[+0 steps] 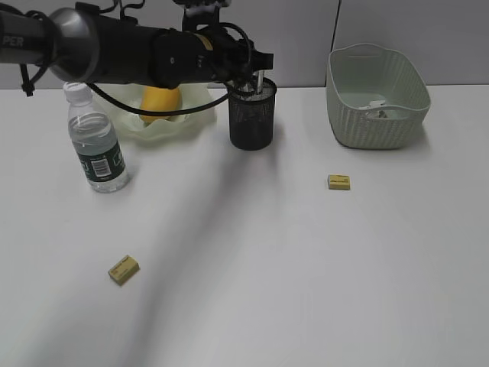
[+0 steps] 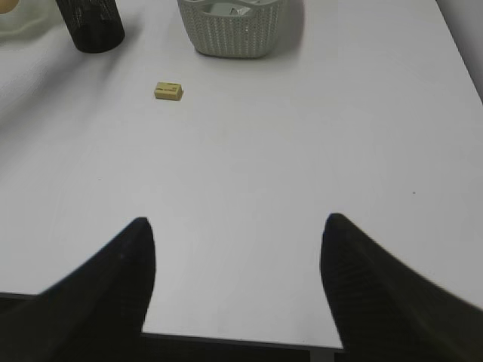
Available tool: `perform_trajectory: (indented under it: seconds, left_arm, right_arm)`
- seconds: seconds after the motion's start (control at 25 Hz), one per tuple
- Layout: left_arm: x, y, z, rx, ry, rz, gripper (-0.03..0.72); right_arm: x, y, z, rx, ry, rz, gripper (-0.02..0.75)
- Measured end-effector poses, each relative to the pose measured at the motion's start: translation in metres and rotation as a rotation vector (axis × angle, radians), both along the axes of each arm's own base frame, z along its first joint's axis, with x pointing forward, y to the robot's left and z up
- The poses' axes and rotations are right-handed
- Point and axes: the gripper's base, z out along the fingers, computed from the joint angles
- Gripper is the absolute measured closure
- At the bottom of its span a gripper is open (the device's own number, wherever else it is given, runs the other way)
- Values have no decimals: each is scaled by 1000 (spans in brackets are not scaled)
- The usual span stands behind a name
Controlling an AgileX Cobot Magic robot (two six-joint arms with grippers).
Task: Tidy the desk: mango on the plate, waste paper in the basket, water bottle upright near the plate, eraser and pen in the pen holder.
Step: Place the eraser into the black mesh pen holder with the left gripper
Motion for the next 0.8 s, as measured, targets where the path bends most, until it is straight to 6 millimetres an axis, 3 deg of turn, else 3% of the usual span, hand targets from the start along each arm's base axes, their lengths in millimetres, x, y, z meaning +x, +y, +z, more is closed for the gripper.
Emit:
perform_trajectory:
  seconds: [0.8]
  left_arm:
    - [13, -9, -44, 39, 60, -3, 391]
  right_arm:
    - [0, 0, 0, 0, -1, 0, 193]
